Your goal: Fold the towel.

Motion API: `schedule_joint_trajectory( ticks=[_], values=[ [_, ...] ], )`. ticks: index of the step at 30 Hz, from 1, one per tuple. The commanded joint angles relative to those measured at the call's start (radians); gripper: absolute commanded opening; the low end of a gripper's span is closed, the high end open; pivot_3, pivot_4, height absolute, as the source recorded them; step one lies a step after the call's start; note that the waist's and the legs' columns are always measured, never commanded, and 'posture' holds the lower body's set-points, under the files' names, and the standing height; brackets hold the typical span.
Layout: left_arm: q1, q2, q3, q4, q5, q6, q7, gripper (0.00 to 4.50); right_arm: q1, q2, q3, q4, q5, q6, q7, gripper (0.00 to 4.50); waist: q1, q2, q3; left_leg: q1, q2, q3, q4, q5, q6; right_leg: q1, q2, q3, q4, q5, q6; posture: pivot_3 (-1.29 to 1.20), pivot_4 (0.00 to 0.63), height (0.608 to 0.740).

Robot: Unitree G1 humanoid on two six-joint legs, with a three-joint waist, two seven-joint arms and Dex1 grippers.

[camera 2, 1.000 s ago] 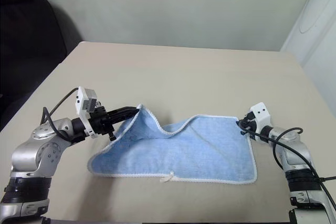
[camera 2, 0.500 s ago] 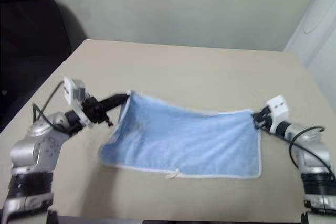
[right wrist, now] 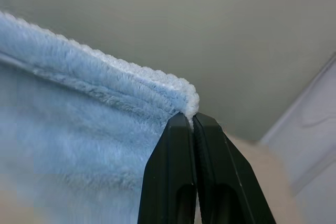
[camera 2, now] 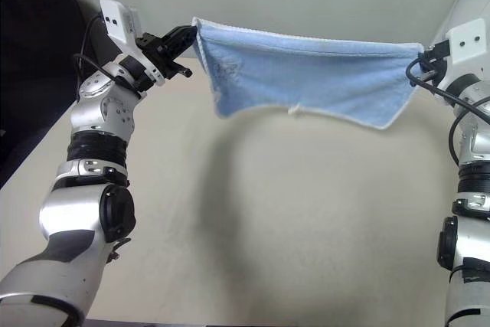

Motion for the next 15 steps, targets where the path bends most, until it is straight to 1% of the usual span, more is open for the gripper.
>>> schedule_joint_trajectory(
  ticks=[1,4,5,9,11,13,15],
  values=[
    [0.078,0.046,0.033,-0.085,-0.044,0.038,-0.097,0.0,0.123,-0.019,-0.064,-0.186,0.078,0.047,0.058,0.02,-0.001,0.001,0.001,0.0,0.0,0.0,0.002,0.0,0.0,0.001,0.0,0.0,0.001,0.0,0.0,0.0,0.15,0.74],
    [0.274,0.106,0.044,-0.264,-0.09,0.132,-0.177,0.0,0.389,-0.026,-0.139,-0.445,0.19,0.126,0.143,0.02,-0.004,0.002,0.002,-0.003,-0.001,0.001,0.005,0.002,0.001,0.0,0.0,0.001,0.0,0.0,0.0,0.0,0.15,0.74],
    [0.311,0.116,0.047,-0.305,-0.1,0.156,-0.182,0.0,0.437,-0.028,-0.153,-0.493,0.212,0.147,0.153,0.02,-0.004,0.002,0.002,-0.003,-0.001,0.001,0.006,0.002,0.001,0.001,0.001,0.0,0.001,0.0,0.0,0.0,0.15,0.74],
    [0.593,0.204,0.052,-0.582,-0.156,0.289,-0.256,0.0,0.75,-0.033,-0.248,-0.72,0.333,0.264,0.231,0.02,-0.006,0.0,0.002,-0.005,-0.001,0.002,0.009,0.003,0.001,0.0,0.001,0.001,0.001,0.0,-0.001,0.0,0.15,0.74],
    [0.688,0.238,0.064,-0.694,-0.196,0.361,-0.269,0.0,0.839,-0.035,-0.281,-0.776,0.375,0.302,0.253,0.02,-0.005,-0.001,0.003,-0.006,-0.001,0.002,0.009,0.002,0.001,0.0,0.001,0.001,0.001,-0.003,-0.003,0.0,0.15,0.74],
    [0.795,0.279,0.077,-0.813,-0.23,0.417,-0.287,0.0,0.929,-0.041,-0.309,-0.821,0.408,0.329,0.289,0.02,-0.004,-0.001,0.003,-0.008,-0.002,0.001,0.01,-0.004,-0.01,-0.002,0.001,0.002,0.001,-0.007,-0.002,0.0,0.15,0.74],
    [0.864,0.306,0.089,-0.877,-0.254,0.463,-0.284,0.0,0.982,-0.045,-0.33,-0.846,0.439,0.348,0.312,0.02,-0.004,-0.002,0.002,-0.008,-0.003,0.001,0.01,-0.005,-0.01,-0.001,0.0,0.002,0.002,-0.009,-0.002,0.0,0.15,0.74]
  ],
)
